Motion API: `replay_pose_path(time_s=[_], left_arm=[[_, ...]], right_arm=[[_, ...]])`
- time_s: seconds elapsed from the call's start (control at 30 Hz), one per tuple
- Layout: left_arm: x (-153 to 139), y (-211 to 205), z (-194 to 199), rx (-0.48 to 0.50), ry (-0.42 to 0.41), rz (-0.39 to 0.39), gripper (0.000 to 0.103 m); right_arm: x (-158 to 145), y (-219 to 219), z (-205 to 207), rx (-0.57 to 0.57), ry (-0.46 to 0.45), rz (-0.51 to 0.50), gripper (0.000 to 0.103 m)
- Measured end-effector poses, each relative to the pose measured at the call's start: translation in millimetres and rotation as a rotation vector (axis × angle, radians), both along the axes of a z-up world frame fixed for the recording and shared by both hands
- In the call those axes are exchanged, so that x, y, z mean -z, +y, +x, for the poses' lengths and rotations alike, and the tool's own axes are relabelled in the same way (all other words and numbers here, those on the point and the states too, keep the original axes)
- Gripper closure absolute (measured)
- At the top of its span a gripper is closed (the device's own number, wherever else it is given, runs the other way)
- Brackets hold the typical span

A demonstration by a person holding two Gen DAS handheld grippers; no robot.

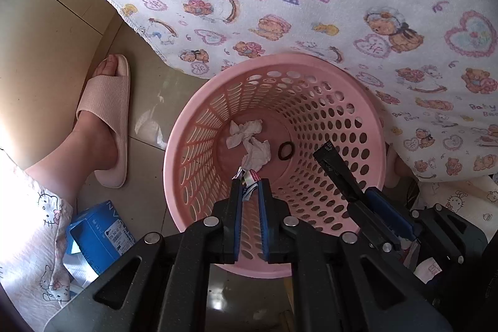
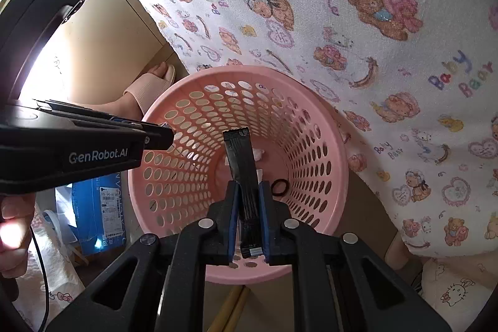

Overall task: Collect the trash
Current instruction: 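Open both tools to drop the comb and clip into the wastebasket, then move both open tools back up toward the remaining items on the sheet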

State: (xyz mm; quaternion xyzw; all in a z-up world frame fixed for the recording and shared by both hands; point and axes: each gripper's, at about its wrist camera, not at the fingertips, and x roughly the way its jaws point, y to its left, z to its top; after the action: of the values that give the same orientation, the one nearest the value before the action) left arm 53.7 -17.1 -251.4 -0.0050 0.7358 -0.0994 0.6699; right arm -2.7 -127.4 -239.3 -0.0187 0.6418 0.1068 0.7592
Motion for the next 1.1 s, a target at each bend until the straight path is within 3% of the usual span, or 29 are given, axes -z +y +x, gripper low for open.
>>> replay_pose_path(time_s=[0.07, 0.17, 0.2, 0.37, 0.43, 0.5, 0.6, 0.8, 1.1], left_arm=[[-2, -1, 0, 0.007, -0.007, 0.006, 0.094], [-3, 0, -1, 0.008, -0.014, 0.020, 0.085], [-4, 0, 0, 0.006, -0.013, 0.022, 0.083], [-9, 2, 1, 0.001, -0.028, 0.024, 0.070], [-13, 1, 1, 0.006, -0.046, 0.032, 0.064], [-19, 1, 1, 0.012, -0.065, 0.042, 0.064], [-29, 1, 0, 0.010, -0.102, 0.048, 0.063], [-65, 4, 1, 0.007, -0.249, 0.083, 0.060], [-133, 21, -3, -0.036, -0.484, 0.070, 0.057]], right_arm=[[2, 2, 1, -0.004, 0.000, -0.007, 0.089], [3, 3, 1, 0.001, -0.007, -0.018, 0.088], [4, 3, 1, 0.005, -0.009, -0.021, 0.082], [6, -2, 3, 0.040, 0.006, -0.029, 0.081], [5, -5, 3, 0.050, 0.007, -0.032, 0.076], [2, -8, 3, 0.057, -0.004, -0.035, 0.064], [-8, -9, 2, 0.062, -0.034, -0.038, 0.055], [-35, -10, 1, 0.058, -0.115, -0.060, 0.049], [-107, -15, -12, 0.080, -0.318, -0.023, 0.044]])
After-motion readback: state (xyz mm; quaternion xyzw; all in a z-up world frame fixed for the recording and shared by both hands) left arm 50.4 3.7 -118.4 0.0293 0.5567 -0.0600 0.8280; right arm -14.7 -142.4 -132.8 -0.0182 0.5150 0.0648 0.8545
